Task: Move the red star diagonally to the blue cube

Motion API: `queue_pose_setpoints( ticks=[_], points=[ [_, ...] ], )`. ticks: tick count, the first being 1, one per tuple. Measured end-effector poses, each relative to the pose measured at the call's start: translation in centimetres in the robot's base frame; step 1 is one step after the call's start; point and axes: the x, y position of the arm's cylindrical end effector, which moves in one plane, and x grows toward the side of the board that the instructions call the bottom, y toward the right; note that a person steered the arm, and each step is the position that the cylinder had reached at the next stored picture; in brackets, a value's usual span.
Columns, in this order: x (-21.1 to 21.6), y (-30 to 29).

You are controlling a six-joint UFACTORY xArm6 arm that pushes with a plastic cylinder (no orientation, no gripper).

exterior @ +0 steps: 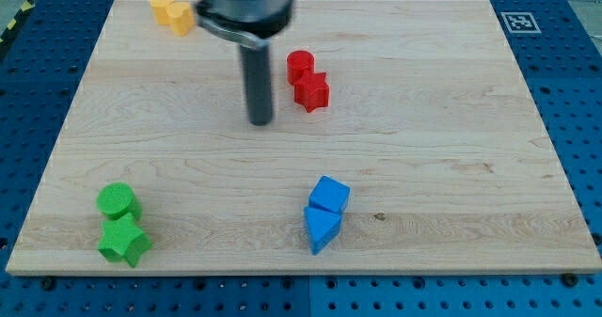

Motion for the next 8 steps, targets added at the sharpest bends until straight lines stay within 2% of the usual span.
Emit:
queue_pose_setpoints(
  ticks=[1, 2, 5, 6, 7, 8],
  points=[
    [-1.9, 0.2],
    [-1.9, 0.2],
    [-1.9, 10.6],
    [-1.9, 10.6],
    [-2.0, 7.3],
    [-4.4, 4.8]
  ],
)
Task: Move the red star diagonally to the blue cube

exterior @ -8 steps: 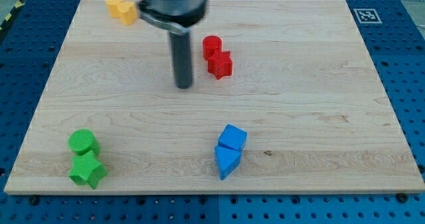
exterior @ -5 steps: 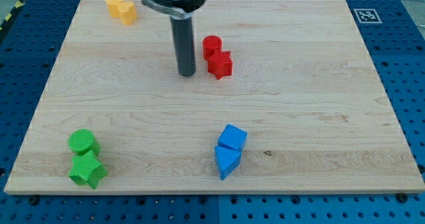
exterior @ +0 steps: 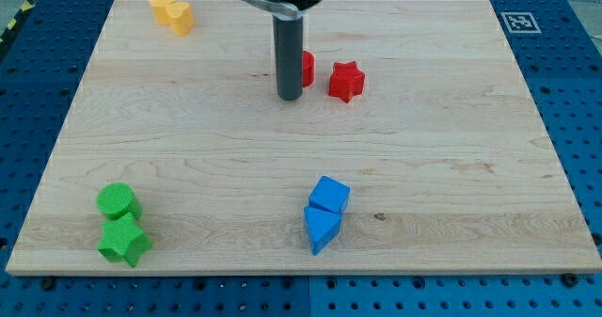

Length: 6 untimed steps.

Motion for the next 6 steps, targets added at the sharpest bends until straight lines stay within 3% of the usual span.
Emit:
queue_pose_setpoints(
  ticks=[2, 6],
  points=[
    [-1.1, 0.2],
    [2.0, 16.2]
  ],
)
